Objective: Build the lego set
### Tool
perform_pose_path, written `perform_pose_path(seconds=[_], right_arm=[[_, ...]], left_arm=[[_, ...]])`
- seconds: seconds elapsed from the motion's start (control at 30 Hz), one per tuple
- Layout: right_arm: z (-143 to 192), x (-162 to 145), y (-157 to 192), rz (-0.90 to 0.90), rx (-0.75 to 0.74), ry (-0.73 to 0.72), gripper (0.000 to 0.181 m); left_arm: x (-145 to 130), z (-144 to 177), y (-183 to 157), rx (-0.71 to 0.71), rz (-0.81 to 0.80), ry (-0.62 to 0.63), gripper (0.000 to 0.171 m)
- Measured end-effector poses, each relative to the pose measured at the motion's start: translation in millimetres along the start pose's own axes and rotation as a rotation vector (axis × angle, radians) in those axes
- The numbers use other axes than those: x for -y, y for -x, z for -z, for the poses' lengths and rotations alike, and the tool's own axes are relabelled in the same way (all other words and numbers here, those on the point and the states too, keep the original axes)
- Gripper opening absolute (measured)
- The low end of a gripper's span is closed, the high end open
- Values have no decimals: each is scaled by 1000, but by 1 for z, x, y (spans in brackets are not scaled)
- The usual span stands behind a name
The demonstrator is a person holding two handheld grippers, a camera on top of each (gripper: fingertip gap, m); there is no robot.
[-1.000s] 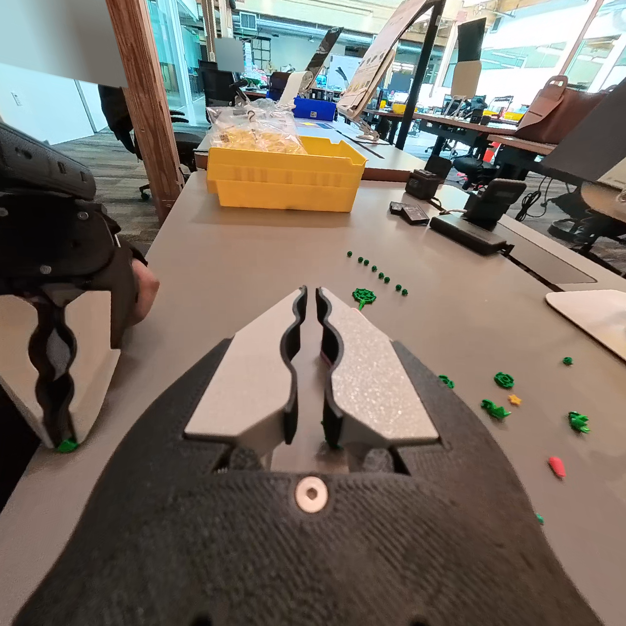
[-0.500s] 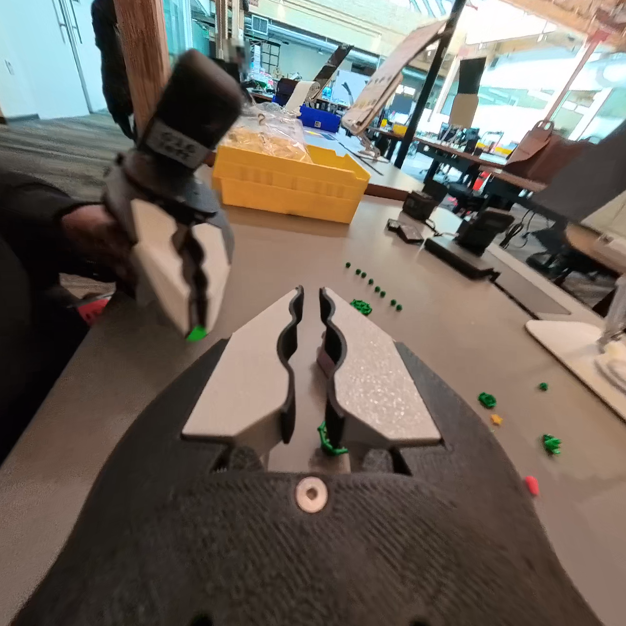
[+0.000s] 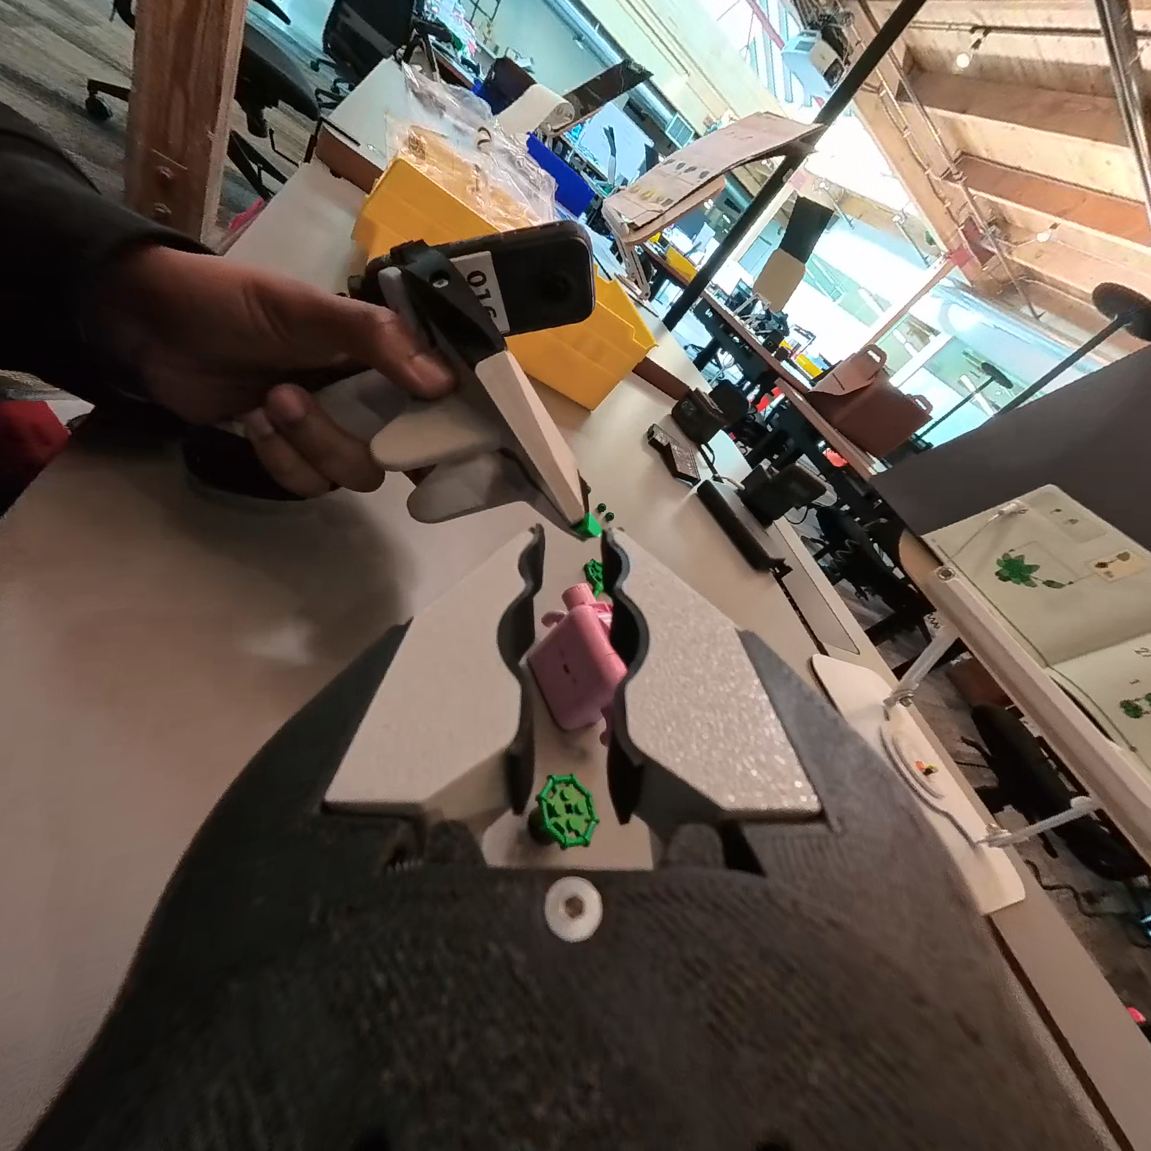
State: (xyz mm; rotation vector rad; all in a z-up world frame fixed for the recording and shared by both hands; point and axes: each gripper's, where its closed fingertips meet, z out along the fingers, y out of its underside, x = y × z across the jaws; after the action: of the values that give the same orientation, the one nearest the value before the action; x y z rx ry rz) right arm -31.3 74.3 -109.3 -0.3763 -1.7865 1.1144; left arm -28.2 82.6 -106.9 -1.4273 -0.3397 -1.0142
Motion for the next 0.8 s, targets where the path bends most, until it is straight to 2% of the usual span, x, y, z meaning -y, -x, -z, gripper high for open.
perform_pose_path(seconds=[0.4,0.8], right_arm=[[1,0,1,-53,29,-13,7],[1,1,-1,-84,29,-31,9]], left_arm=[[-5,-3,1,-8,-24,29,1],[-3,-1,-5,-148,111,-18,0]])
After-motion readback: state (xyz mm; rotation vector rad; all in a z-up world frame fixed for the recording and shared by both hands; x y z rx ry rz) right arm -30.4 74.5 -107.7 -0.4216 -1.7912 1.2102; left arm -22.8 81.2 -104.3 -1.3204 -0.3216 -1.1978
